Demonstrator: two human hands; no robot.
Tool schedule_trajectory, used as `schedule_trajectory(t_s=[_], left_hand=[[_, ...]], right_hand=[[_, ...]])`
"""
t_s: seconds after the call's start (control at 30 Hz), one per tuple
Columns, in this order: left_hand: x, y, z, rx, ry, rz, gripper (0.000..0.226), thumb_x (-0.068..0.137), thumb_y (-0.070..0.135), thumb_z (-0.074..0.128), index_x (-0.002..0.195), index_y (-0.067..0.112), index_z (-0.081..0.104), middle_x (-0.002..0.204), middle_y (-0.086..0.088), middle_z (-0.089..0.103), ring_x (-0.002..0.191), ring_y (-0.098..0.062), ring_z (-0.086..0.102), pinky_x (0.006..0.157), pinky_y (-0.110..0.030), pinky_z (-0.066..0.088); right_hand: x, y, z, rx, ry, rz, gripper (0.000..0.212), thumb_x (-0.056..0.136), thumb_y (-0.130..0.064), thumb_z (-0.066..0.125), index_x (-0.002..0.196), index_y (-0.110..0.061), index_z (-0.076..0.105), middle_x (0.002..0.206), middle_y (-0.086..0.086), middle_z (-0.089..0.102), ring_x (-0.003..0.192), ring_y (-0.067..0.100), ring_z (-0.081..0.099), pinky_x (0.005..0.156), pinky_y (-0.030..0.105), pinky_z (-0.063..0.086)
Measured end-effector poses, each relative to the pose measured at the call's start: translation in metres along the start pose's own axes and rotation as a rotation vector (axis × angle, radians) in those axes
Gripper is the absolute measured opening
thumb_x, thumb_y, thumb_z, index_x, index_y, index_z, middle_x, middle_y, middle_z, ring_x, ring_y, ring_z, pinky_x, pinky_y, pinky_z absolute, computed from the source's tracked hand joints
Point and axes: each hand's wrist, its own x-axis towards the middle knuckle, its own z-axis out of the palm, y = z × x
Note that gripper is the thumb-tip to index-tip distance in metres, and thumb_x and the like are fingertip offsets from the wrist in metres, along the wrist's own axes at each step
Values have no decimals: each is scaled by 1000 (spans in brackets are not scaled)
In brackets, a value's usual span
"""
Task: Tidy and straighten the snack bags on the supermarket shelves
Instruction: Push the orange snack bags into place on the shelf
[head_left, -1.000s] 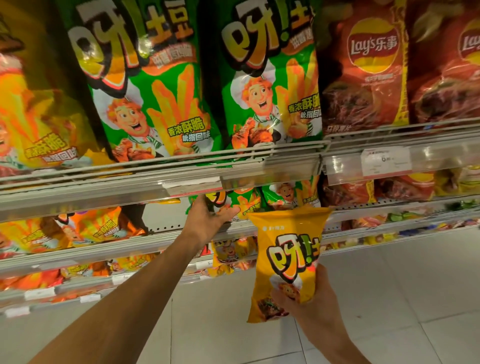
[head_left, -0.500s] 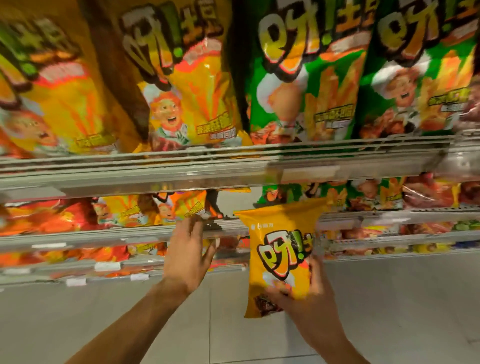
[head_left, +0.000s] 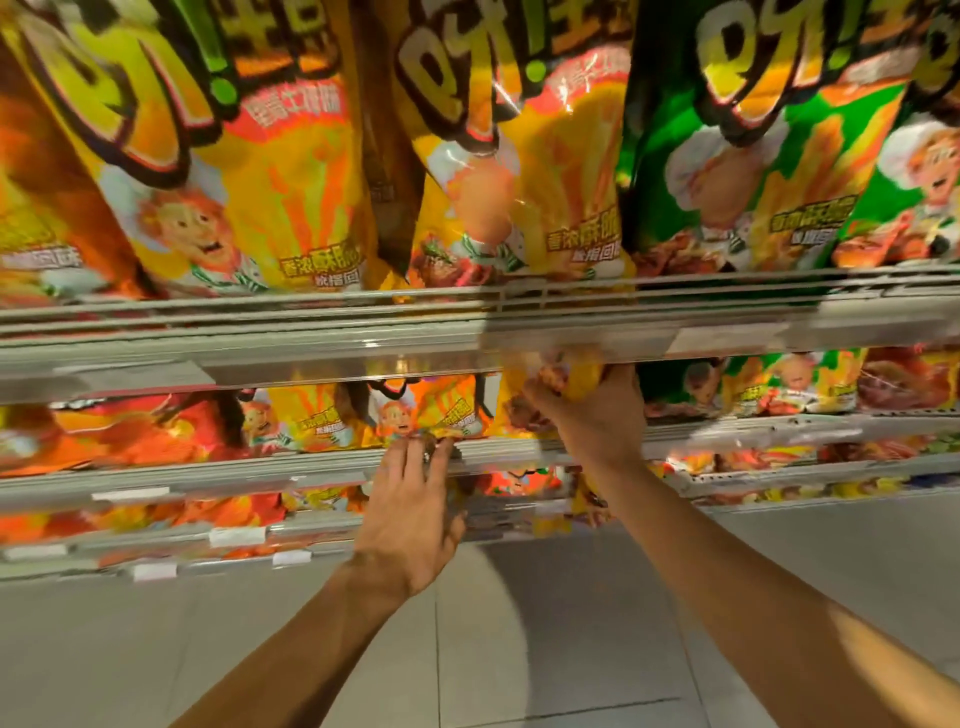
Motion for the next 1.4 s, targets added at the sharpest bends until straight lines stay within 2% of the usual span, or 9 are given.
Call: schedule_trajectory(t_s=[0.17,0.4,0.67,0.87,1.03,1.17,1.23,1.33,1.4], left_hand=[[1,-5,4,-36,26,24,89,90,58,48,158,17,9,148,-9,28,140,-30,19,121,-40,21],[1,-3,10,-34,75,8,89,84,57,54,155,13,25,139,-12,40,132,-32,32,115,-44,32],[2,0,8,-65,39,-2,92,86,57,55,157,14,16,142,-9,33,136,-31,25,118,-42,29],[-4,-1,-1,-62,22,15,91,91,55,53,159,16,5,148,-6,25,137,-26,22,119,-37,28],[-31,-12,-2,-143,39,8,82,93,44,56,157,19,12,160,-5,12,148,-26,15,123,-36,21],[-58,-38,1,-357,177,-153,69,87,26,69,147,16,37,151,-7,29,138,-26,33,112,-36,37],[-65,-57,3,-436,259,-251,61,87,19,70,142,11,44,146,-10,35,134,-28,36,110,-37,38],[-68,-88,1,-478,345,-358,57,89,14,67,140,3,44,142,-16,39,132,-31,38,110,-32,31],[-65,-109,-5,-502,402,-370,54,89,13,67,137,2,45,138,-17,42,130,-31,39,110,-33,31]], right_hand=[[8,10,17,-20,1,24,101,63,-55,89,141,-13,41,139,9,57,129,30,53,105,50,48],[11,26,21,-153,-15,4,100,64,-61,86,138,-10,42,136,12,55,127,35,53,103,54,47],[10,30,22,-294,-99,-66,97,72,-73,72,138,-8,41,132,13,58,118,32,60,95,45,56],[-8,35,2,-389,-157,-124,110,72,-78,66,147,-5,34,142,17,50,130,34,51,109,42,46],[-50,48,-14,-206,-27,-215,80,88,-43,74,148,-6,37,145,16,43,133,31,44,104,42,49],[-82,64,-9,-111,12,-247,58,87,-23,77,135,-6,49,130,4,46,118,29,52,92,51,54],[-94,62,0,-70,-50,-214,53,87,-23,77,132,-11,51,122,-8,44,111,24,56,91,46,55],[-110,48,23,-59,-86,-215,51,89,-27,75,132,-13,52,123,-5,50,112,15,52,94,23,40],[-116,32,43,-32,-92,-237,50,89,-26,76,131,-9,53,122,-3,52,110,15,52,95,15,34]])
